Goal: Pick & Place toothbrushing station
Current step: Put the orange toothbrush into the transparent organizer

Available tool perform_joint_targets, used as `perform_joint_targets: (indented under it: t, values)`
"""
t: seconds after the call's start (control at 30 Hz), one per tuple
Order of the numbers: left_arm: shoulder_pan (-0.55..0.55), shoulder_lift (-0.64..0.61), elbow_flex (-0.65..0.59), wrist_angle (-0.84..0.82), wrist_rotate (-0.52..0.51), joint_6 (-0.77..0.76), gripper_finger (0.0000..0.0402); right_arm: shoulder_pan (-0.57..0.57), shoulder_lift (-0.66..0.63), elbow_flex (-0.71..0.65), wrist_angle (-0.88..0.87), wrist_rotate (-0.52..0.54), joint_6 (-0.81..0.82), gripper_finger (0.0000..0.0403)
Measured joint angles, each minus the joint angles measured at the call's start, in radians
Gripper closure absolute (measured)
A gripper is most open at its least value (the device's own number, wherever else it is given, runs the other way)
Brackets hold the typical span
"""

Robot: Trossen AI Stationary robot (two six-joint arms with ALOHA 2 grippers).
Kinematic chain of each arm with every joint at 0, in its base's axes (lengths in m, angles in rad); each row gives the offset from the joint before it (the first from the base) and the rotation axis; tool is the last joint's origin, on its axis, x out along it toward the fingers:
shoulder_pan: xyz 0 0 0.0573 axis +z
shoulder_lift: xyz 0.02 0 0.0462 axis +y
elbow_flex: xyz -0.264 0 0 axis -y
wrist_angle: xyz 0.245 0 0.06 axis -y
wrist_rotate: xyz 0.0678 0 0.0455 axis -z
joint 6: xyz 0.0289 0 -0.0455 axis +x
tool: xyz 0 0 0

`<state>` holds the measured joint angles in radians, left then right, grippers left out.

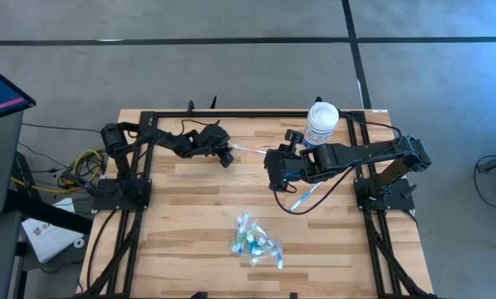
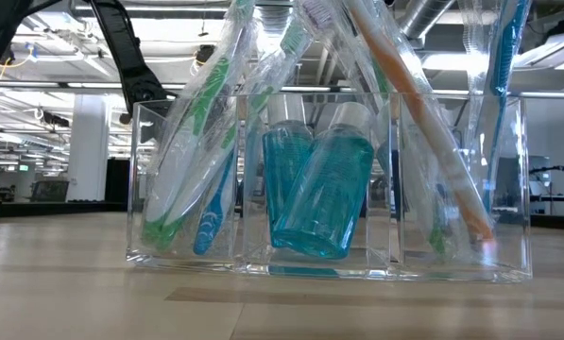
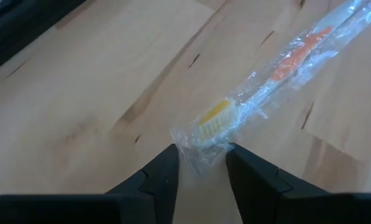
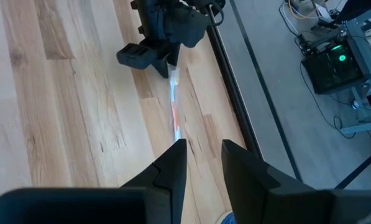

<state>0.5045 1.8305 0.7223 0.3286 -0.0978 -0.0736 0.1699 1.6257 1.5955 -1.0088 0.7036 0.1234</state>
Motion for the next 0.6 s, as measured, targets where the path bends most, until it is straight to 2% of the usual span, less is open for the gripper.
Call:
perform_joint_targets:
  t: [0.1, 0.27, 0.6]
  values:
    - [0.000, 0.001, 0.000, 0.001, 0.000, 0.017, 0.0301, 0.001, 0.000, 0.000, 0.000, 0.000, 0.000, 0.0311]
    - [0.000, 0.002, 0.000, 0.002, 0.005, 0.017, 0.0388, 0.001, 0.000, 0.000, 0.000, 0.000, 0.000, 0.0311]
    - [-0.025, -0.003, 0.000, -0.007, 0.009, 0.012, 0.0401, 0.001, 0.000, 0.000, 0.000, 0.000, 0.000, 0.0311]
